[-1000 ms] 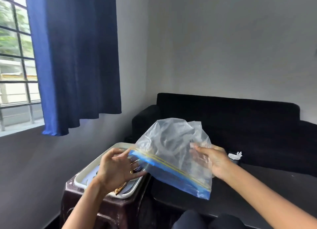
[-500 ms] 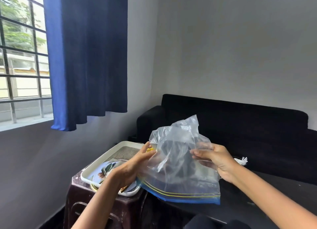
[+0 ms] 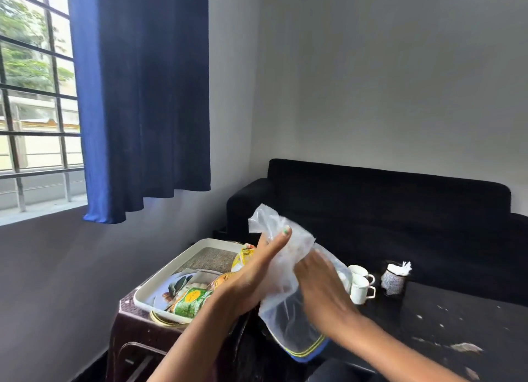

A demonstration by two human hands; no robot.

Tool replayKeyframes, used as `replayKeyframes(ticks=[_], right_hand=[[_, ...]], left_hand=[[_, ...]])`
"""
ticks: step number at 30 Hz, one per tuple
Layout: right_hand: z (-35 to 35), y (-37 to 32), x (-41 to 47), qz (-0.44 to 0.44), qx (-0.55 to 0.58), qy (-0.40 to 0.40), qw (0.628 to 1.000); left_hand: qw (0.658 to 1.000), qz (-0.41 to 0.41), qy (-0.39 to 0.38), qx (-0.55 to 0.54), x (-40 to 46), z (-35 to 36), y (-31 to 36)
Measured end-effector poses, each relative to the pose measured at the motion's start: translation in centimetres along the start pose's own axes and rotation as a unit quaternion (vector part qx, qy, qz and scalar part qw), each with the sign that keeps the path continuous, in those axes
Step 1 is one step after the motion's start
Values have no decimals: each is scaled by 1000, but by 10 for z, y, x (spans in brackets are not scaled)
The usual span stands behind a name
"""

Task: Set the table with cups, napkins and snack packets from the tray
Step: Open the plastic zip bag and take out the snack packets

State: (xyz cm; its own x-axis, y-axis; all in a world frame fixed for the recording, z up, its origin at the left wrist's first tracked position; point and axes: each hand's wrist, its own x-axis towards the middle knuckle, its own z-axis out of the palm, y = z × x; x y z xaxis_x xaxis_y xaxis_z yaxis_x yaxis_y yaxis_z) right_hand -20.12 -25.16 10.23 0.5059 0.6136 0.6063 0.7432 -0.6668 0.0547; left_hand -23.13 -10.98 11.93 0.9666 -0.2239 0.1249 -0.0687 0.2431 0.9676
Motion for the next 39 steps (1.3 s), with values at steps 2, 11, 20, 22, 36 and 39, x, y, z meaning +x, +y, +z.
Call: replayKeyframes(ticks=[2, 11, 20, 22, 36, 39], right_hand=[[10, -8, -5, 12, 31, -51, 998], [-5, 1, -9, -19, 113, -113, 987], [-7, -17, -49, 506, 591, 88, 622], [-6, -28, -54, 599, 679, -57, 421], [-22, -16, -12, 365, 792, 70, 485], [-22, -15, -9, 368, 790, 67, 486]], left_hand=[[999, 25, 25, -26, 5, 5, -5], [965, 44, 239, -101, 14, -1, -22], [910, 81, 359, -190, 21, -10, -15], [896, 73, 377, -223, 23, -7, -18], [773, 243, 244, 532, 13, 14, -55], [669, 222, 180, 686, 12, 22, -63]])
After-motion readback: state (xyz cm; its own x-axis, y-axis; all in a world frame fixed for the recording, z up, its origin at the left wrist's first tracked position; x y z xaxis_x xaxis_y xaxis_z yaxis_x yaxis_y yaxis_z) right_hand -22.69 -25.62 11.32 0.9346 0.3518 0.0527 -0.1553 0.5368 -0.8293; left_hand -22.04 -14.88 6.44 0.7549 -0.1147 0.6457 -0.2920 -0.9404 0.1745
